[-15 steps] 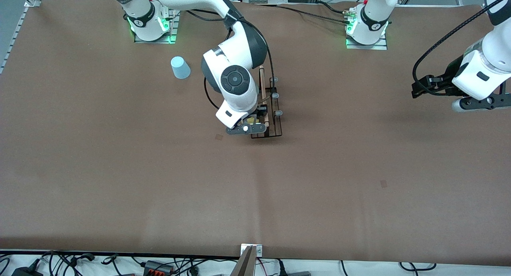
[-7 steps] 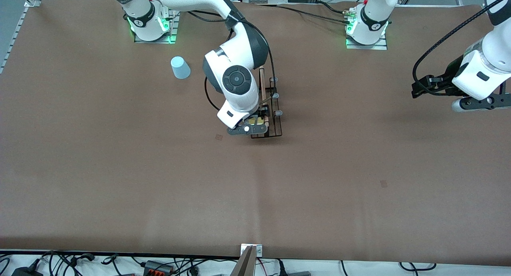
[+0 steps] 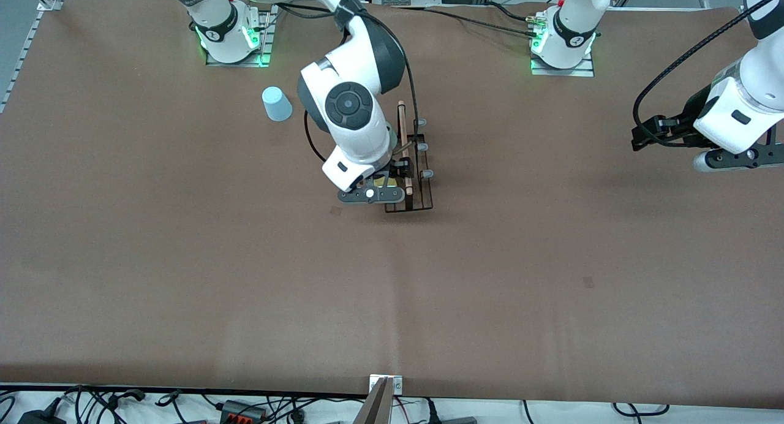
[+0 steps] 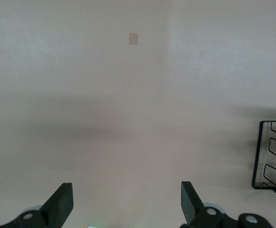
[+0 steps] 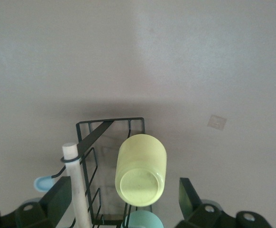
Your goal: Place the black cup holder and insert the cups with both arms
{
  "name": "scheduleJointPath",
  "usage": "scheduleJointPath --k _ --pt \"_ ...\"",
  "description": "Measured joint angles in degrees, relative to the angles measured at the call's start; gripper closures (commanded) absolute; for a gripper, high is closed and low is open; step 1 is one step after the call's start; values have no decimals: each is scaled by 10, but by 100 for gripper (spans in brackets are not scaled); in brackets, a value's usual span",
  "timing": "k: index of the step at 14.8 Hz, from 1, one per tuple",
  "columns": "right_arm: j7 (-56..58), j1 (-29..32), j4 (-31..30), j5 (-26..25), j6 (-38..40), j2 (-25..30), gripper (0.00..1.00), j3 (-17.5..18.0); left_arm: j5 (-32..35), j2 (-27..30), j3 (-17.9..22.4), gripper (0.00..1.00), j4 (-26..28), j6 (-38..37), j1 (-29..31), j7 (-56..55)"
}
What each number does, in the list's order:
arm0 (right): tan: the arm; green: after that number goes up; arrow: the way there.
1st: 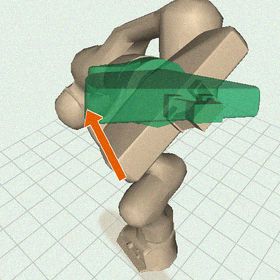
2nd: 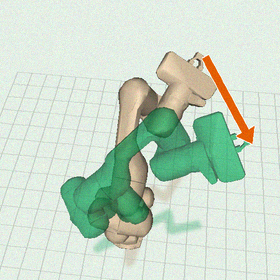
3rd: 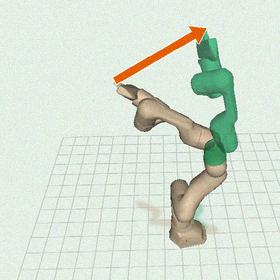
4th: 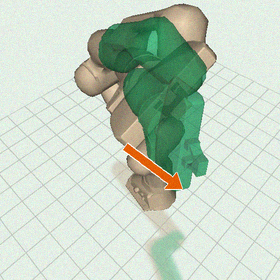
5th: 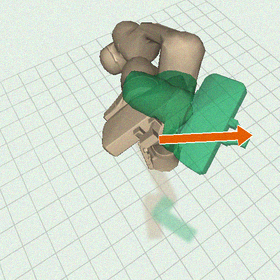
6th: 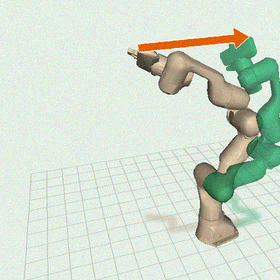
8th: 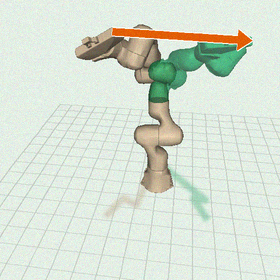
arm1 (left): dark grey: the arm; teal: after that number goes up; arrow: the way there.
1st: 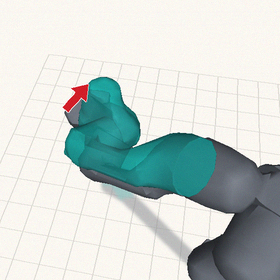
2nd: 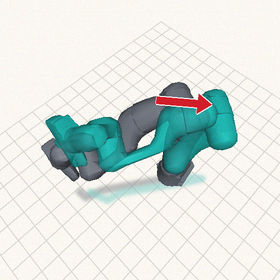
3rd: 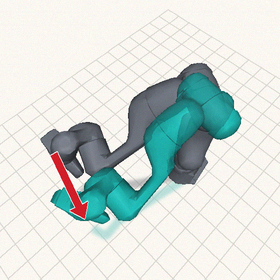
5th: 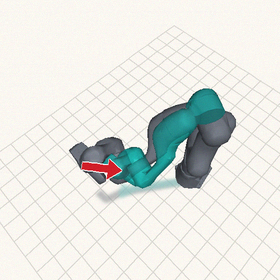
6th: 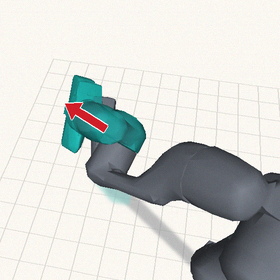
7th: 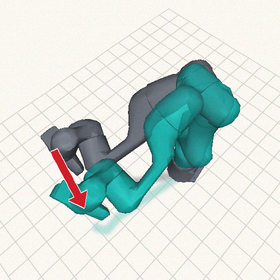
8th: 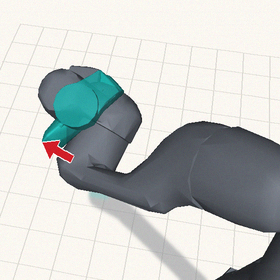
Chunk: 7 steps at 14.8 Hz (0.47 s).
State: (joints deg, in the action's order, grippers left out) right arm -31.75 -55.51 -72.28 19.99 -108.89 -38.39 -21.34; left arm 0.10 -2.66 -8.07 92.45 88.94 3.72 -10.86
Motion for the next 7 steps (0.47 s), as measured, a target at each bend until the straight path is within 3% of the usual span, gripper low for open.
scheduleJointPath --k 7 --pt "4 1 2 0 88 26 0 -93 0 0 0 0 0 0 0 0"
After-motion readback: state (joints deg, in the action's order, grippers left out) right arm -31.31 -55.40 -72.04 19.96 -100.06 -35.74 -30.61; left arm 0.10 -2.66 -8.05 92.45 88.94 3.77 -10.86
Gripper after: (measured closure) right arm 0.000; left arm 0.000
